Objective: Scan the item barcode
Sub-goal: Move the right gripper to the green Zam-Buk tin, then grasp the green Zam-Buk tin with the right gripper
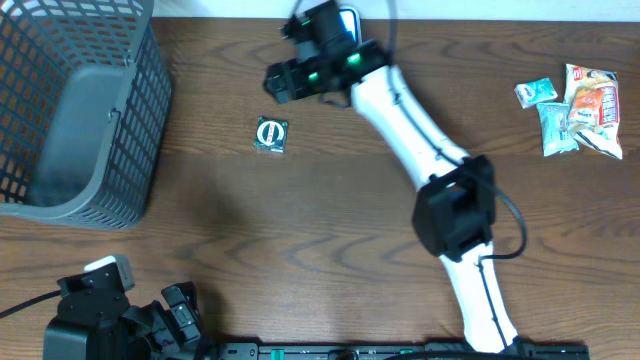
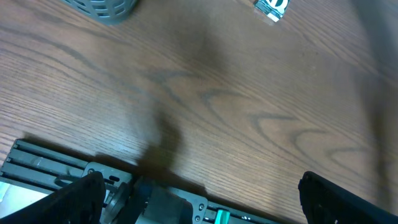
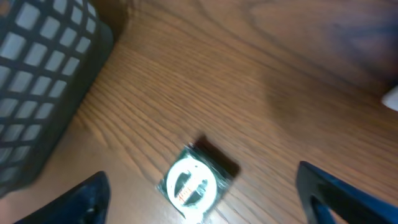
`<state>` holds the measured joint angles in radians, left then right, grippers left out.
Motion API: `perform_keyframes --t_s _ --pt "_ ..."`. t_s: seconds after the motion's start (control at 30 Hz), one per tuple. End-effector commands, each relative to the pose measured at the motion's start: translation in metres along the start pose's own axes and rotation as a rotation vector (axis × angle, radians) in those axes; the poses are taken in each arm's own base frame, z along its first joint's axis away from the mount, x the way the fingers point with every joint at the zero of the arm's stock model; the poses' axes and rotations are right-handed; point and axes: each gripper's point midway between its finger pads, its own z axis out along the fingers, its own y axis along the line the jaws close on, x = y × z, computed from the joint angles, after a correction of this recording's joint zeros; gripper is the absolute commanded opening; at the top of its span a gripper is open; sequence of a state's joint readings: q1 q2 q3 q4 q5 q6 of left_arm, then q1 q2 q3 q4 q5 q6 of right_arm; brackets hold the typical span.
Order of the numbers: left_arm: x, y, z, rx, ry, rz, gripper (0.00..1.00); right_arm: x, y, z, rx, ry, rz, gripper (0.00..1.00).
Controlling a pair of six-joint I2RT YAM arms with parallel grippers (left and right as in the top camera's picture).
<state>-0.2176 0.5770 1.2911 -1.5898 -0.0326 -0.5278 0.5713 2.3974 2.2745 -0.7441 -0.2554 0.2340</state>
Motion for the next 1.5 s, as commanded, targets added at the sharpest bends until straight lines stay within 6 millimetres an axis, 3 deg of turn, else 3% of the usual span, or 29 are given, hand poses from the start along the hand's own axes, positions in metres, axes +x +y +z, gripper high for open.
perform_keyframes --t_s 0.0,0.07,0.33,0.47,0.6,0.77,0.93,1.07,1.17,1.23,1.47 --pt "-0.002 0.001 -0.001 -0.007 -0.009 -0.012 0.98 0.013 -0.005 0.023 0.179 -0.01 -0.005 0.8" --pt "-0.002 0.001 -0.001 -0.007 -0.009 -0.012 0.97 0.025 0.001 0.035 0.241 -0.001 -0.003 0.7" --pt "-0.002 0.001 -0.001 -0.007 -0.009 -0.012 0.98 0.048 0.036 0.063 0.23 0.005 0.005 0.69" --pt "-0.002 0.001 -0.001 -0.007 -0.009 -0.012 0.97 0.059 0.018 0.066 0.371 0.008 -0.018 0.75" --pt "-0.002 0.001 -0.001 -0.007 -0.009 -0.012 0.98 0.078 -0.006 0.07 0.488 0.059 -0.036 0.75" --pt "-0.002 0.001 -0.001 -0.007 -0.009 -0.012 0.98 0.098 -0.021 0.078 0.497 0.161 -0.144 0.75" --pt "-0.002 0.001 -0.001 -0.007 -0.009 -0.012 0.97 0.087 -0.01 0.07 0.419 0.188 -0.326 0.79" --pt "-0.002 0.001 -0.001 -0.007 -0.009 -0.012 0.98 0.085 0.017 0.061 0.246 0.23 -0.525 0.8" --pt "-0.002 0.001 -0.001 -0.007 -0.009 -0.012 0.98 0.084 0.025 0.052 0.166 0.25 -0.64 0.87" --pt "-0.002 0.001 -0.001 -0.007 -0.009 -0.012 0.98 0.083 0.021 0.049 0.155 0.261 -0.708 0.95" --pt "-0.002 0.001 -0.001 -0.007 -0.009 -0.012 0.98 0.077 0.006 0.046 0.047 0.254 -0.753 0.99"
